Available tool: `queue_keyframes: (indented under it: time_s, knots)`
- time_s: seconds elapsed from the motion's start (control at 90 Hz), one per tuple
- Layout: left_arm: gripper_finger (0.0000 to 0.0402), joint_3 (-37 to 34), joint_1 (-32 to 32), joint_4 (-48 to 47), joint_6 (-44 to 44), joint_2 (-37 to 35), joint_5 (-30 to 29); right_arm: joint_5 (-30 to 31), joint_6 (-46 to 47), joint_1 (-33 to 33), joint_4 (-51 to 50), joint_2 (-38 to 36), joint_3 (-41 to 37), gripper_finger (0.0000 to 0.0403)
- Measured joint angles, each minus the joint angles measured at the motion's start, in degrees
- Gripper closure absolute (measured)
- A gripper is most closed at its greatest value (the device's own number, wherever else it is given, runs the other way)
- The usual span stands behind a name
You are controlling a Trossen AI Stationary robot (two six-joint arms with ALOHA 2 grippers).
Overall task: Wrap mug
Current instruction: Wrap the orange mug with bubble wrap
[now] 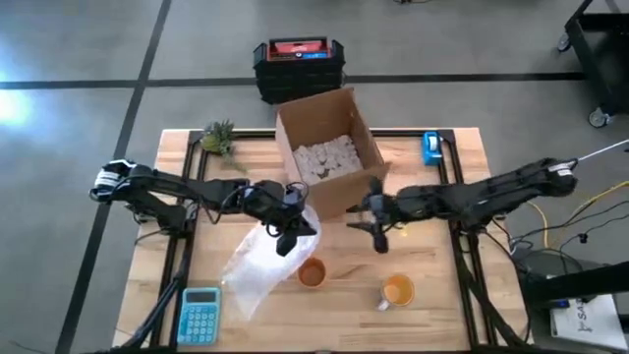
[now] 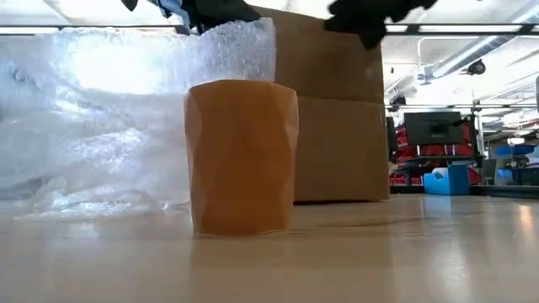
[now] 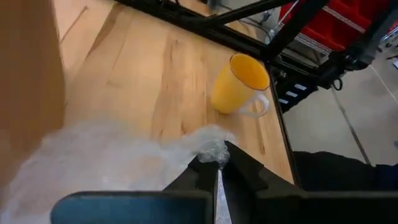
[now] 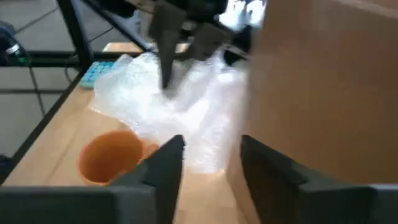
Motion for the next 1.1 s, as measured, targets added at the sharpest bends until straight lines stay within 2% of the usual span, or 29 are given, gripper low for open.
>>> queue_keyframes:
  time_s: [0.156,0.322,0.378,0.544,0.667,0.833,1.0,1.1]
  knots:
    - [0.0402,-0.1,-0.6,-7.3,-1.3,-1.4,-0.2,0.5,0.2,0.7,-1.7,8.4,4.9,0.0177]
    - [0.0402,-0.1,-4.1,-15.7,-2.3,-4.4,-0.2,1.4,-2.3,0.7,-3.1,17.4,8.3,0.0181]
    - [0.0401,-0.1,-5.5,-18.5,-3.2,-5.7,-0.3,5.2,-3.4,0.8,-2.7,20.3,9.4,0.0190]
    - [0.0401,-0.5,-8.9,-23.2,-5.8,-8.3,-3.6,23.1,-6.0,0.0,-2.7,29.2,14.3,0.0218]
    - [0.0401,-0.9,-9.9,-23.1,-6.5,-9.0,-4.5,30.2,-8.9,-1.2,-2.3,35.0,19.2,0.0234]
    - [0.0401,-1.1,-10.4,-23.1,-6.8,-8.9,-4.7,30.9,-10.3,-2.5,-2.4,41.1,25.8,0.0250]
    - [0.0401,-1.2,-10.4,-23.5,-6.6,-8.8,-4.6,31.4,-15.9,-3.5,-2.5,44.2,32.1,0.0262]
    - [0.0401,-1.2,-10.4,-23.6,-6.6,-8.8,-4.6,33.5,-18.8,-4.0,-8.7,43.9,34.8,0.0267]
